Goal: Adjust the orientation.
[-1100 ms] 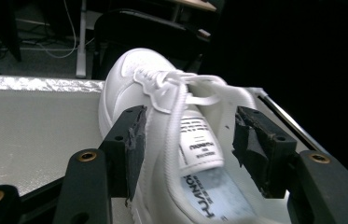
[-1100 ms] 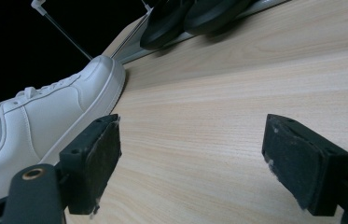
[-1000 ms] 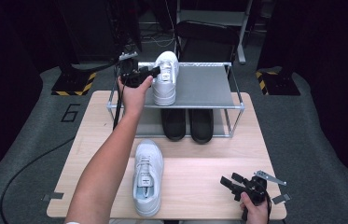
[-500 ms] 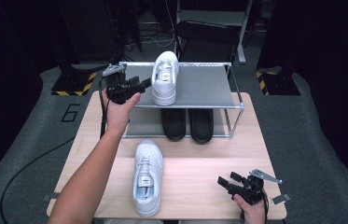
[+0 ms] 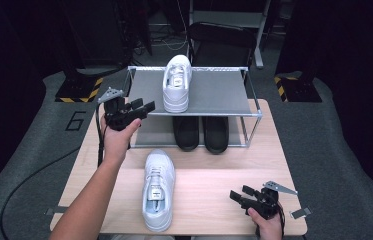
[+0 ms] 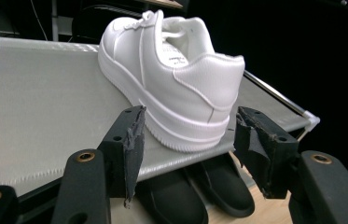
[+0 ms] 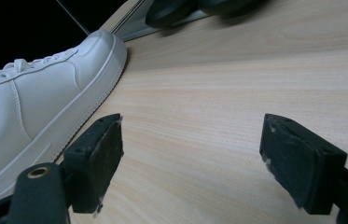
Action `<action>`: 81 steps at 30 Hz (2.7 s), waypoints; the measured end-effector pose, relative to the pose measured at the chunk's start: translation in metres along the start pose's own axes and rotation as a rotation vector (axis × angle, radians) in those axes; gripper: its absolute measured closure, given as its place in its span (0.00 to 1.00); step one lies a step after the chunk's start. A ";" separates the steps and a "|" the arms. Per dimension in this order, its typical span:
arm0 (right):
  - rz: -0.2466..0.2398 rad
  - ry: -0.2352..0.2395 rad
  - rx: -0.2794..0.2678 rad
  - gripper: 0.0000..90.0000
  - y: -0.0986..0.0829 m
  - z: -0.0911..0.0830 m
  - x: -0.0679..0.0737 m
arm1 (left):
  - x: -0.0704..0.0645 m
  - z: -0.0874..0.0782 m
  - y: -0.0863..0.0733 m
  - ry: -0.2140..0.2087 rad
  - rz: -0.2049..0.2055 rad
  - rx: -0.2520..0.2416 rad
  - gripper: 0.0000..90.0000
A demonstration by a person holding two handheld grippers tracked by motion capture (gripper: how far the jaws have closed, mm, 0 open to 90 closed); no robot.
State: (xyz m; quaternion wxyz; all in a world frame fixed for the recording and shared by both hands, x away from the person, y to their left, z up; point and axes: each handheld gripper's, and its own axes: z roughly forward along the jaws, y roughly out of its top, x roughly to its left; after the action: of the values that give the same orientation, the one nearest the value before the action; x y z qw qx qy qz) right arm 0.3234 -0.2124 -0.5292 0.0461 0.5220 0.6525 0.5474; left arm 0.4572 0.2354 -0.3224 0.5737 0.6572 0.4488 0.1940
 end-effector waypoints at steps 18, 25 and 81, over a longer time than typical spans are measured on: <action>-0.089 0.078 -0.046 0.39 0.002 0.005 0.021 | 0.016 -0.044 -0.076 0.006 -0.025 -0.051 0.55; -0.120 0.079 -0.047 0.40 0.003 0.007 0.029 | 0.034 -0.059 -0.103 0.016 -0.047 -0.027 0.55; -0.202 0.289 0.128 0.32 -0.005 0.122 0.154 | 0.082 -0.093 -0.204 0.150 -0.090 0.044 0.47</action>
State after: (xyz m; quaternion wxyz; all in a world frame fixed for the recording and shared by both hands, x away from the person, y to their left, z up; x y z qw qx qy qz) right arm 0.3280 -0.0181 -0.5023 -0.0267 0.3714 0.7349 0.5668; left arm 0.3538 0.3435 -0.5085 0.5321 0.6324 0.5236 0.2068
